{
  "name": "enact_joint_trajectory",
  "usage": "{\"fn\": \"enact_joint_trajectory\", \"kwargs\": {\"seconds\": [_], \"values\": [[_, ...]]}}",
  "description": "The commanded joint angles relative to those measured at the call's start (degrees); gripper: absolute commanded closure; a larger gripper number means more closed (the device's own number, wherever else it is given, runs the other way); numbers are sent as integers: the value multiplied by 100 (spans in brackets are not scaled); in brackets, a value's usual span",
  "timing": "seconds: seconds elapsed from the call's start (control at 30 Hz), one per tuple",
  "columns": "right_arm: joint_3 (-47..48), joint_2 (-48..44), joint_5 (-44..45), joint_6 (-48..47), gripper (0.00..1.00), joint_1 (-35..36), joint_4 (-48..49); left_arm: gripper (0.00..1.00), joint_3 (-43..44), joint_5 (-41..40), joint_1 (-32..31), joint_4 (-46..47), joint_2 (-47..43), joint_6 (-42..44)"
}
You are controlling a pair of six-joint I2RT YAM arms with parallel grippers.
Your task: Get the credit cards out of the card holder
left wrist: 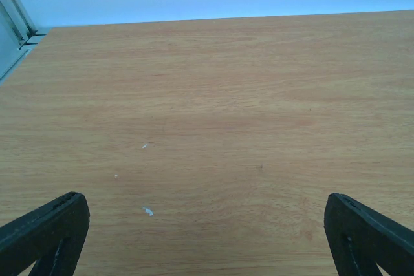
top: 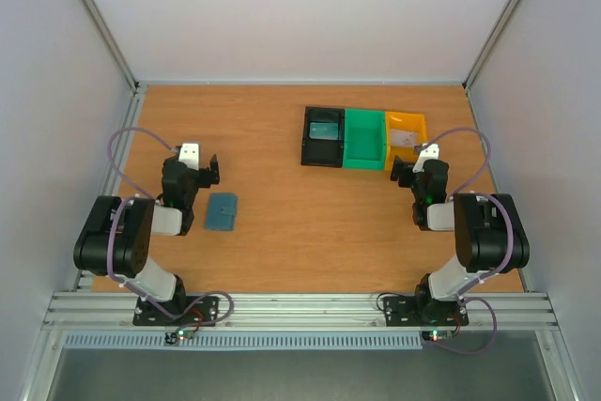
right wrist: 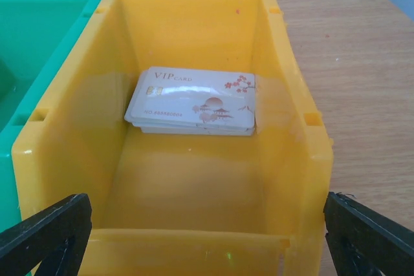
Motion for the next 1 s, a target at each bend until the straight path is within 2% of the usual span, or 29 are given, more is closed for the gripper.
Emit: {"fn": "enact_joint_trajectory", "kwargs": {"seconds": [0.0,0.1,0.23,0.3,0.5,0.63,0.77,0.83,0.97], "values": [[214,-434,220,83,2,37,-399,1,139,-18,22,237,-30,-39],[930,-1329,397,201,2,37,-2084,1,140,-15,29,232,-25,-39],[1741,-2093,40,597,2,37,-2995,1,151,50,34,226,-51,-48],[2078,-2303,-362,952,2,37,-3473,1,313,197,31,-265,-299,17],[2673,-2937,-1257,1688,1,37,-4949,1,2341,294,62,-4100,-986,69],[2822,-3521,-1400,1975,2,32,-5906,1,3888,1131,66,-7232,-1206,434],[2883,-3890,-1676,2092,1,35,-6821,1,5100,1644,67,-10023,-947,1019],[2840,-4008,-1737,2141,1,43,-7139,1,5217,1851,71,-10937,-770,1532],[2778,-4172,-1836,2131,2,70,-7716,1,4801,1584,68,-11440,-264,1873]]}}
